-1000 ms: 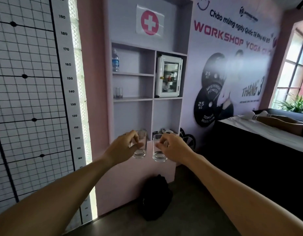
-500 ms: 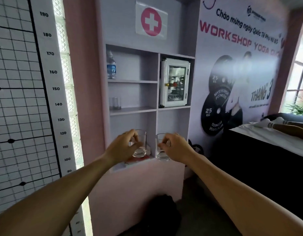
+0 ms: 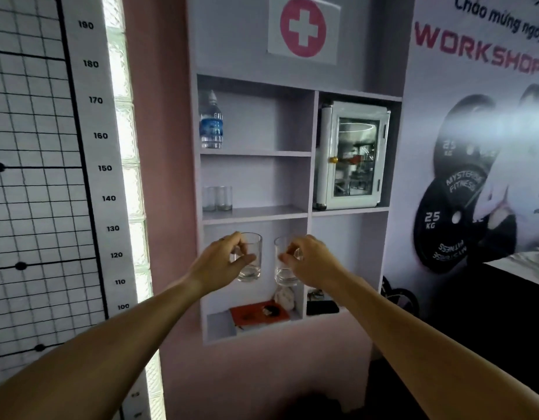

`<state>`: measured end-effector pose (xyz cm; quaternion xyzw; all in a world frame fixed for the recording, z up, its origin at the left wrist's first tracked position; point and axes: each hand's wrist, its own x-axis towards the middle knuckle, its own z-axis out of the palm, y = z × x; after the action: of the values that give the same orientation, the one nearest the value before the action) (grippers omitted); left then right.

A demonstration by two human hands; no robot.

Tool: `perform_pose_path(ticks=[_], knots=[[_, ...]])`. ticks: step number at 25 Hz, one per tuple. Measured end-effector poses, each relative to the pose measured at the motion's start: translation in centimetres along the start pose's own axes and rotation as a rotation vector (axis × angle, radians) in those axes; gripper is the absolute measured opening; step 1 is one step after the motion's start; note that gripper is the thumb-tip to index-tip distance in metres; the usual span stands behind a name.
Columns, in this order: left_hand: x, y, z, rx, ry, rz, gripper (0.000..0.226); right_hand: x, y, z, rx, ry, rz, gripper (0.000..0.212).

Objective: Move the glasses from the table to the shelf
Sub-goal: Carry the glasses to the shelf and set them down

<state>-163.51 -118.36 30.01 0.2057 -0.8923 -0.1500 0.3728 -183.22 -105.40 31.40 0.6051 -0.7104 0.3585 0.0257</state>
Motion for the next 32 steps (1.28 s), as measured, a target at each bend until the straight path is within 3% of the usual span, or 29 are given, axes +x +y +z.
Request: perform_pose_path(ticks=[9, 32], knots=[[9.1, -3.9, 2.7, 0.078, 0.13, -0.104, 0.017, 12.4, 5.6, -0.5, 0.038, -0.056, -0.146, 0.018], [20.6, -17.0, 2.1, 0.329, 0.328, -0.179, 0.019, 32.6, 5.5, 8.0, 0.109, -0.071, -0.305, 0.018]])
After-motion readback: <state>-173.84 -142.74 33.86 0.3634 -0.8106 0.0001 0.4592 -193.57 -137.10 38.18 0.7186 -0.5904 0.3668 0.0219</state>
